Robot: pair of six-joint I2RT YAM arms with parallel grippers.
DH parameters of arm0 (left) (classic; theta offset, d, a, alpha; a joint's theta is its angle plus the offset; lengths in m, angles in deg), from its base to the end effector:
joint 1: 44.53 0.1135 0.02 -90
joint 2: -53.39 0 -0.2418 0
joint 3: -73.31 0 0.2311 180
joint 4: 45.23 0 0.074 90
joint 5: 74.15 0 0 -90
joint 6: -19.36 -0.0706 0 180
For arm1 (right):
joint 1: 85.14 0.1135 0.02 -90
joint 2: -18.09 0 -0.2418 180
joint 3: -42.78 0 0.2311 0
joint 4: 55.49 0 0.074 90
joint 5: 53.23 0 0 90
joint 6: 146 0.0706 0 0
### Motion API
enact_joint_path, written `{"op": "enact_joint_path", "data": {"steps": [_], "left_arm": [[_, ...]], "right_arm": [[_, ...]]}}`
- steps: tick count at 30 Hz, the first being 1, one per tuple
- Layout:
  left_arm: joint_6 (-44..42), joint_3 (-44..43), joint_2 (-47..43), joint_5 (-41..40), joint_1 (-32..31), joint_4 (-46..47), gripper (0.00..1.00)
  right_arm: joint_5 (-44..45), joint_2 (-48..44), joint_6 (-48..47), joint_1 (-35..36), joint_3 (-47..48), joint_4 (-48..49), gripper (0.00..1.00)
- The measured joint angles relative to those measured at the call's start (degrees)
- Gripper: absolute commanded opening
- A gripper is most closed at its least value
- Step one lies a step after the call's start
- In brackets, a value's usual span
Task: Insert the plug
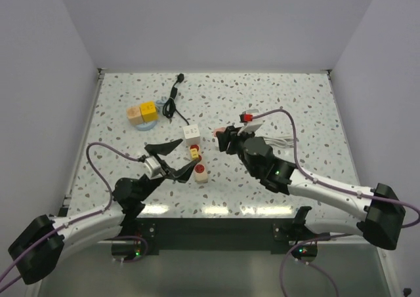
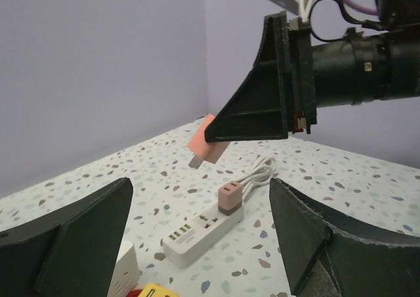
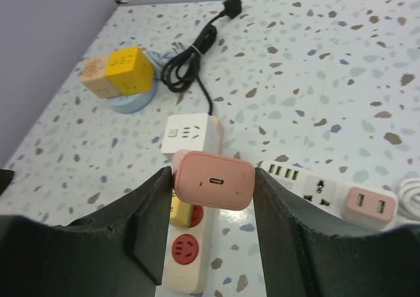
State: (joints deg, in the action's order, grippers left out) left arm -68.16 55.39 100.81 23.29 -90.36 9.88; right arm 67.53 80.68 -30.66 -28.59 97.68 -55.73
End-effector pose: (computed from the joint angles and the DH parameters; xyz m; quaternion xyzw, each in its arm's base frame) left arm 0.1240 -0.1408 0.2400 0.2474 0.4738 -0.3771 0.7564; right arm 0.1796 0.2063 0.2787 -0.0279 0.7473 0.2637 0.6092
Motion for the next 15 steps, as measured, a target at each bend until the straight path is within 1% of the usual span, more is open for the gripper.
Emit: {"op": "enact_joint_path", "data": {"steps": [6,10,15], "left_arm": [[2.78,0.00,-8.87,-14.78,0.00,-15.98,0.94],[4.17,-0.13,-11.08,-19.96,0.00,-25.22,0.95],[5.29,-0.39,-10.71,-22.49,0.00,-30.82,0.95]], "right_arm": [[8.28,10.19,-6.51,-0.13,6.64,-4.52,0.00],[10.32,16.98,-8.76,-2.03,9.57,-7.02,0.00],[11.08,22.38,-10.01,-5.18,12.57,-10.93,0.00]]}}
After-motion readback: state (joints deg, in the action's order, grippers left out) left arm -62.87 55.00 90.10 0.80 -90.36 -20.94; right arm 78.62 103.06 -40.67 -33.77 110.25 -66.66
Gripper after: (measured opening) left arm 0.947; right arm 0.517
